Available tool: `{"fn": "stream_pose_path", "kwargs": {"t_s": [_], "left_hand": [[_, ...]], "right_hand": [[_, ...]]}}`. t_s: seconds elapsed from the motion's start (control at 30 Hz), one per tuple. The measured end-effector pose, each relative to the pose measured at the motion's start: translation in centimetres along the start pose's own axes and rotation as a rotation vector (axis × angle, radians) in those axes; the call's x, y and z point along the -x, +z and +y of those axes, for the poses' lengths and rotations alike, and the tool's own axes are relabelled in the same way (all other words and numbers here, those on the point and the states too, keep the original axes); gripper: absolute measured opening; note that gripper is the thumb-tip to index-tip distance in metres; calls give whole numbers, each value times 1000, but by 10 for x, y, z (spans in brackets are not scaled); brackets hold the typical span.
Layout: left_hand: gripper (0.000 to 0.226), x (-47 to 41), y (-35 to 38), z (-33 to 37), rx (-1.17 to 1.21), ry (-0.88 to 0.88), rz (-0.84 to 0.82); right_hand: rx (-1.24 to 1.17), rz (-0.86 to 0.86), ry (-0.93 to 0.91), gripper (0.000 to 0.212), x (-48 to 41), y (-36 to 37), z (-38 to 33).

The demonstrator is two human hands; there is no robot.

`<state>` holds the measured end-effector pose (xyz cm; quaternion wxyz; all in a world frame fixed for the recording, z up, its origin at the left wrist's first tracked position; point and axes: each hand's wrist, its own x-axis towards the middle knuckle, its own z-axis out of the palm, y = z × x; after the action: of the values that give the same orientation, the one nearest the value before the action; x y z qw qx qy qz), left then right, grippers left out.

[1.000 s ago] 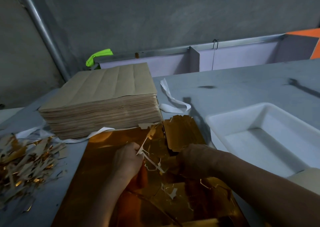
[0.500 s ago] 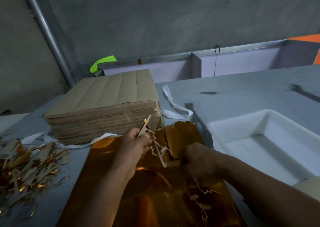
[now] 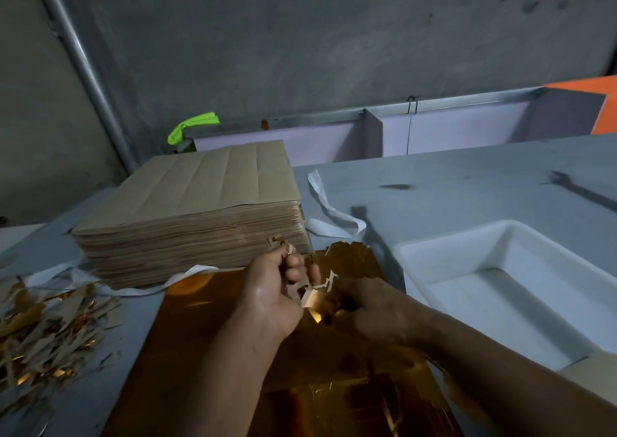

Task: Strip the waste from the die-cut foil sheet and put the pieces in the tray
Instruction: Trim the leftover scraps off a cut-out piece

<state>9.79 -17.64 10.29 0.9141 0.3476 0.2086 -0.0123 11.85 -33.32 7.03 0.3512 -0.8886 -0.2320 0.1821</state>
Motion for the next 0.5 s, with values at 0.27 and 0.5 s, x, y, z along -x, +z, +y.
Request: {"fn": "stream_pose_path", "kwargs": {"t_s": [0.27,0.5], "left_hand": [[25,6,7,3,-178,-48,-19],[30,-3,-9,-10,-499,186,65]], "right_hand": [[138,89,-27,17,-7,2,5],[-155,99,72,13,-3,-7,3]]}}
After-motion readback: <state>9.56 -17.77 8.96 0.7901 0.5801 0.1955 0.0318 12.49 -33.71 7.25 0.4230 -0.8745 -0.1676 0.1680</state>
